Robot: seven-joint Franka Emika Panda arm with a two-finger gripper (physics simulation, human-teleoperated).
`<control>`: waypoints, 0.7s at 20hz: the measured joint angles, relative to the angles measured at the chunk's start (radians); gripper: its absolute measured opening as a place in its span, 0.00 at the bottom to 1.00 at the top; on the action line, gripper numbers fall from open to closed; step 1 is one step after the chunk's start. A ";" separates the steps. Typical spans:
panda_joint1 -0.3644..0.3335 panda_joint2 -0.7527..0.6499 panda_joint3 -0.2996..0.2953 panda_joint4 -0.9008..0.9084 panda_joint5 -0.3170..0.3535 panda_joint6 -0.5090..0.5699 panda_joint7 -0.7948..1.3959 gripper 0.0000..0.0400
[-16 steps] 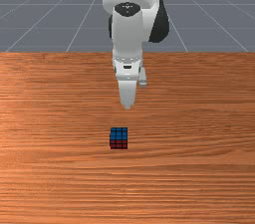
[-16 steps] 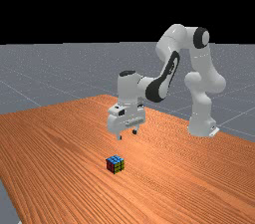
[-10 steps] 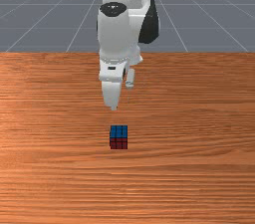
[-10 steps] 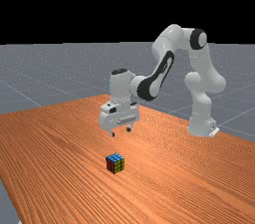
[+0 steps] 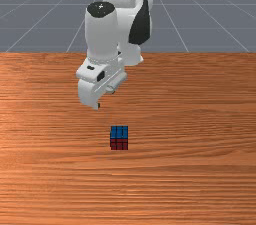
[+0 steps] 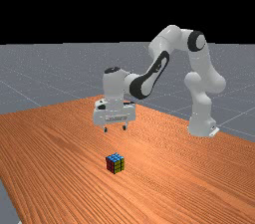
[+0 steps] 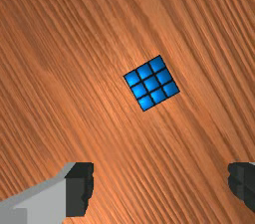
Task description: Rotate the cube till the blue face upward
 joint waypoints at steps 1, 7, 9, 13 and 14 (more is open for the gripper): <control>0.006 0.003 -0.007 0.005 0.002 -0.006 0.037 1.00; 0.040 0.023 -0.046 0.035 0.017 -0.049 0.261 1.00; 0.051 0.029 -0.058 0.045 0.024 -0.064 0.335 1.00; 0.071 0.042 -0.082 0.065 0.039 -0.094 0.481 1.00; 0.075 0.045 -0.088 0.071 0.044 -0.102 0.517 1.00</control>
